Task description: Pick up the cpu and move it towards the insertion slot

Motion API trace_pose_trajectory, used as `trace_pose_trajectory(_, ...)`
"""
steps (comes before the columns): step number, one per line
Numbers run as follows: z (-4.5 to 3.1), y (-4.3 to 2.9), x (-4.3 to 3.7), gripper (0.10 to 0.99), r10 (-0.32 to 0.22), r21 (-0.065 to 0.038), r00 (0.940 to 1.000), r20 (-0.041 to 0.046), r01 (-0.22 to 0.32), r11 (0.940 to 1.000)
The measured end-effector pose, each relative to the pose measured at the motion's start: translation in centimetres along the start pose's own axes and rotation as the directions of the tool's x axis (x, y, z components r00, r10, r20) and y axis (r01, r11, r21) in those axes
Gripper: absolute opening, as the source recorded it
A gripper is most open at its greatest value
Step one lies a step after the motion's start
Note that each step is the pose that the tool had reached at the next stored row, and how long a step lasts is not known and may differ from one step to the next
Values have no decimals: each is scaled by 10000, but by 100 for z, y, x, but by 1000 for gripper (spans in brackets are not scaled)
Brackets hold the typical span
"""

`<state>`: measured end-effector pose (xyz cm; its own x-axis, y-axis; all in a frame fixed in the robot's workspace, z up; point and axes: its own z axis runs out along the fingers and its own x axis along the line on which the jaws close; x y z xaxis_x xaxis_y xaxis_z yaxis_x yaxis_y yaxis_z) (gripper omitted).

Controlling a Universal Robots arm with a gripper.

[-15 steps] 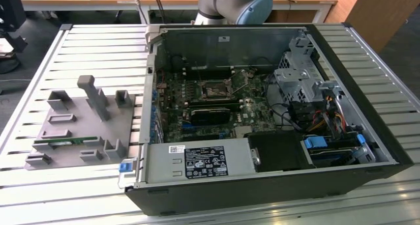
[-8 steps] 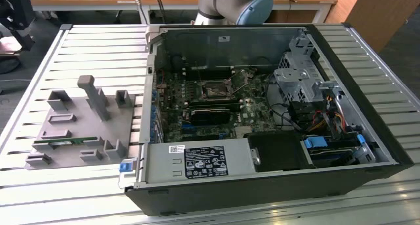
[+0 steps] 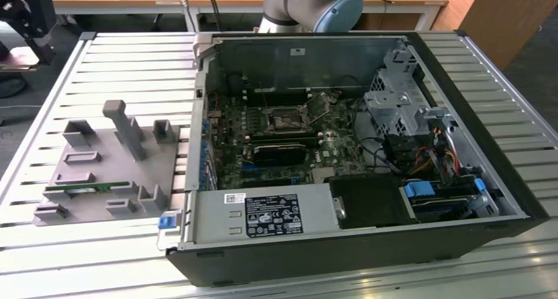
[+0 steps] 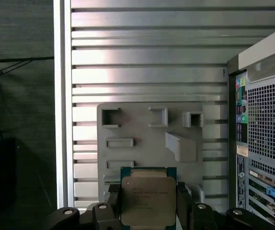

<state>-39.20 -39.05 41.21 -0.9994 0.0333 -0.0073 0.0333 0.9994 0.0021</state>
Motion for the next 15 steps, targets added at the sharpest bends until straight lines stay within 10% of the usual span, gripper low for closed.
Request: trace_pose_trajectory(15,1,130,-150,545,0,0,10000,-1,0,10000)
